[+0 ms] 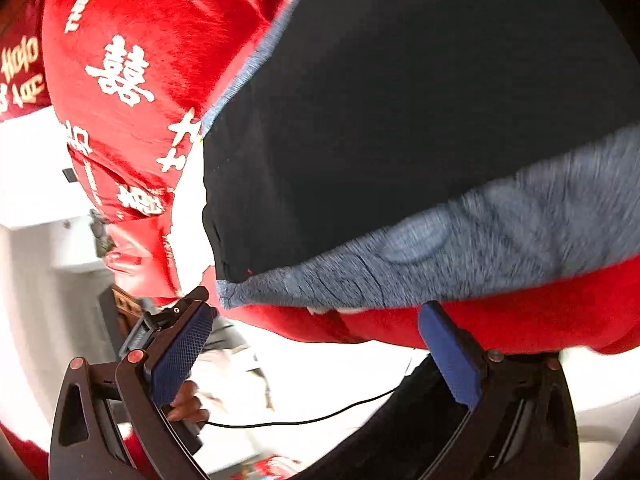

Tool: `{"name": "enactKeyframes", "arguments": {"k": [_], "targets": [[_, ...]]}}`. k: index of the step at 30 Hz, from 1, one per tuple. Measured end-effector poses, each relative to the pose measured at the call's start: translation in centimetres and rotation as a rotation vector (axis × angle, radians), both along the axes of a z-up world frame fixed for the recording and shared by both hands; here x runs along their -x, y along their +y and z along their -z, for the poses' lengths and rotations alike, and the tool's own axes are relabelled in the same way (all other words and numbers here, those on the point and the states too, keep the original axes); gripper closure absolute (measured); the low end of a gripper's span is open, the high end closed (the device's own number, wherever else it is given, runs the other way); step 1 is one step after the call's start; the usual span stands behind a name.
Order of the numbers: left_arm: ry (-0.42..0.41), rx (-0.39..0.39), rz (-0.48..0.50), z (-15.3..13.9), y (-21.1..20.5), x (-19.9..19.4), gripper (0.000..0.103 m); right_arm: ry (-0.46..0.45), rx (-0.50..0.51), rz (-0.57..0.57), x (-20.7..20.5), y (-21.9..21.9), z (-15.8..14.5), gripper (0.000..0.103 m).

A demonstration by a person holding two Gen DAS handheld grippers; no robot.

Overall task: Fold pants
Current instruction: 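Grasp the trouser waistband edge with the left gripper while the right gripper grasps the other waistband corner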

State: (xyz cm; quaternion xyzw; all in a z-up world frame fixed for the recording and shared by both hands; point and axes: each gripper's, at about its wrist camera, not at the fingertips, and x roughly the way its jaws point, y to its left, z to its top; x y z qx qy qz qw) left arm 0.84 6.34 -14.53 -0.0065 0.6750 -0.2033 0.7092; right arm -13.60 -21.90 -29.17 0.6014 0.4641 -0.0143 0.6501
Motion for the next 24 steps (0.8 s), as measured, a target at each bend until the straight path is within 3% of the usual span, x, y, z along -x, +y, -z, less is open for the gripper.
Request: {"name": "enactKeyframes", "arguments": {"k": [8, 12, 16, 20, 24], "targets": [[0.088, 0.076, -0.079, 4.0, 1.1, -0.9, 0.0, -0.067, -0.103, 0.138, 2.3, -0.7, 3.9, 0.0], [0.116, 0.087, -0.072, 5.3, 0.0, -0.7, 0.0, -0.126, -0.14, 0.15, 1.9, -1.0, 3.9, 0.0], [0.106, 0.07, -0.056, 5.2, -0.5, -0.6, 0.0, -0.159, -0.161, 0.22, 2.6, -1.2, 4.3, 0.0], [0.123, 0.104, -0.096, 4.8, -0.5, -1.3, 0.002, -0.213, -0.219, 0.273, 2.7, -1.1, 5.1, 0.0], [0.11, 0.105, -0.104, 4.5, -0.7, -1.8, 0.011, -0.253, -0.254, 0.288, 1.7, -0.4, 5.4, 0.0]]}}
